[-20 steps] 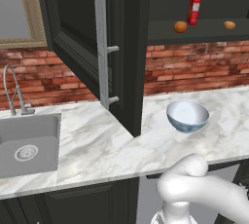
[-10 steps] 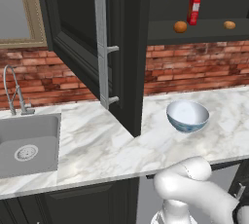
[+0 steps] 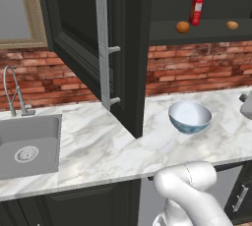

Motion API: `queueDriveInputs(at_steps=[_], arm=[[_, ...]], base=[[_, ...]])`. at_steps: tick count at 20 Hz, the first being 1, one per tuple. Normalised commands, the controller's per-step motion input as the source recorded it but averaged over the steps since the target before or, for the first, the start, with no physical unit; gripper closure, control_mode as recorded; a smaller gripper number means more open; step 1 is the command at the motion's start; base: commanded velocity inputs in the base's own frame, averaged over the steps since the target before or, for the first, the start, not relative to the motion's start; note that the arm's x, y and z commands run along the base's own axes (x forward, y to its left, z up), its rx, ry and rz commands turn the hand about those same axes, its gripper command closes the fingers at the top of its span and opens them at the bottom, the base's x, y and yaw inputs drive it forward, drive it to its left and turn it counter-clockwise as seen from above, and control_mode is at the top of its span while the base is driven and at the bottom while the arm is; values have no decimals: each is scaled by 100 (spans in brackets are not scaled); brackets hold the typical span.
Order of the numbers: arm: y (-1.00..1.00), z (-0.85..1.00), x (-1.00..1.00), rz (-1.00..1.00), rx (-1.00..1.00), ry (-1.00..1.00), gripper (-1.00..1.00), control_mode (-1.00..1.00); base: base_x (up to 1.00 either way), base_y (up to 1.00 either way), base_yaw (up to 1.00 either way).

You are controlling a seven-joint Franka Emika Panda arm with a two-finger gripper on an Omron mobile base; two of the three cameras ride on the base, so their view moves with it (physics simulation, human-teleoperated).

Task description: Open the cabinet. Pick the tangerine and tangerine from the cabinet and place them into the bowl. Then close the cabinet.

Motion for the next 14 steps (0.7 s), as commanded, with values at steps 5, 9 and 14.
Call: queueDriveInputs(at_steps=[5,9,14], arm=[[0,-12,97,-63,0,1,-100,-100],[-15,-10,96,-66,0,0,-100,-100],[-65,-1,68,-61,2,0,-100,-100]], base=[[0,0,0],[0,0,0],[0,0,0]])
